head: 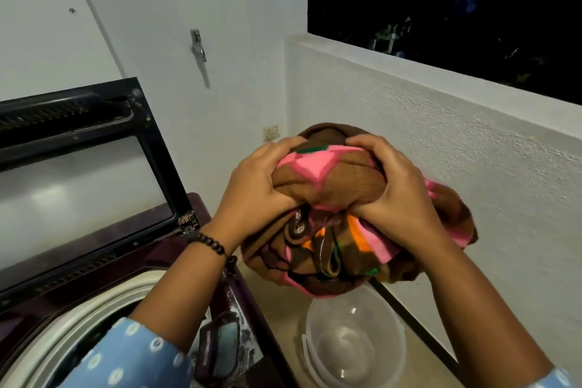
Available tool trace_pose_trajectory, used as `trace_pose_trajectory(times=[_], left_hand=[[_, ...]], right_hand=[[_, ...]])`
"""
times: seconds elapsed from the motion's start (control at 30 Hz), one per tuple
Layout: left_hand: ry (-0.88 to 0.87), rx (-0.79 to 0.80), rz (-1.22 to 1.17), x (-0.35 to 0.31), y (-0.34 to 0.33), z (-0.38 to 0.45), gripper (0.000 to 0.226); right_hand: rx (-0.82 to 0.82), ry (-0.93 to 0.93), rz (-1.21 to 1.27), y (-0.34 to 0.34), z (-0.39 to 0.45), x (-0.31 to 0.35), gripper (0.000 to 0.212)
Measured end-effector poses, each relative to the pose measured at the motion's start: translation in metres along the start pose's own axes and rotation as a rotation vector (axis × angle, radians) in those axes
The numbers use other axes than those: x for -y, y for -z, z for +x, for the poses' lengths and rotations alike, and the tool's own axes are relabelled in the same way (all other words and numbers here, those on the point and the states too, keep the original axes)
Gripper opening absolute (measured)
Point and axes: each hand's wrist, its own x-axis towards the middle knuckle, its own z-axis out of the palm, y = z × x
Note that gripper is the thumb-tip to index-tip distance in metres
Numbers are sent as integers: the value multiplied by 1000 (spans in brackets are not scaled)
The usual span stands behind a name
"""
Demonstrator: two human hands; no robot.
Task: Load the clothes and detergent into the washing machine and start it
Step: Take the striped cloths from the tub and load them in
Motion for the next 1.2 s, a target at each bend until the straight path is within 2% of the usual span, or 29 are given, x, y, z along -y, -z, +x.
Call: trace_pose_trajectory(times=[0.1, 0.17, 0.37, 0.57, 0.73, 0.87, 1.0, 1.07, 1.1, 1.2], left_hand=[[49, -137, -133, 3, -4, -2, 63], [90, -205, -212, 5, -3, -2, 60], [161, -375, -436, -3, 11, -2, 55], [231, -489, -535, -1, 15, -6, 56], [279, -596, -651, 0, 13, -8, 54], [321, -734, -789, -1, 8, -10, 42], [402, -827, -930, 0, -5, -15, 40], [433, -851, -954, 2, -9, -22, 39], [446, -870, -951, 1, -11, -24, 40], [481, -920, -960, 3, -15, -31, 40]], right_hand=[[178, -87, -32, 11, 0, -2, 105], [231, -143, -22, 19, -2, -9, 117], [315, -325, 353, 39, -11, -45, 130], [286, -323, 580, 22, -16, -69, 114], [343, -367, 522, 19, -15, -83, 103], [332, -477, 557, 15, -24, -103, 91], [185, -602, 912, 7, -28, -113, 73], [155, -650, 1109, 5, -28, -111, 52], [160, -667, 1170, 4, -28, -111, 52], [289, -696, 1182, -2, -27, -105, 86]])
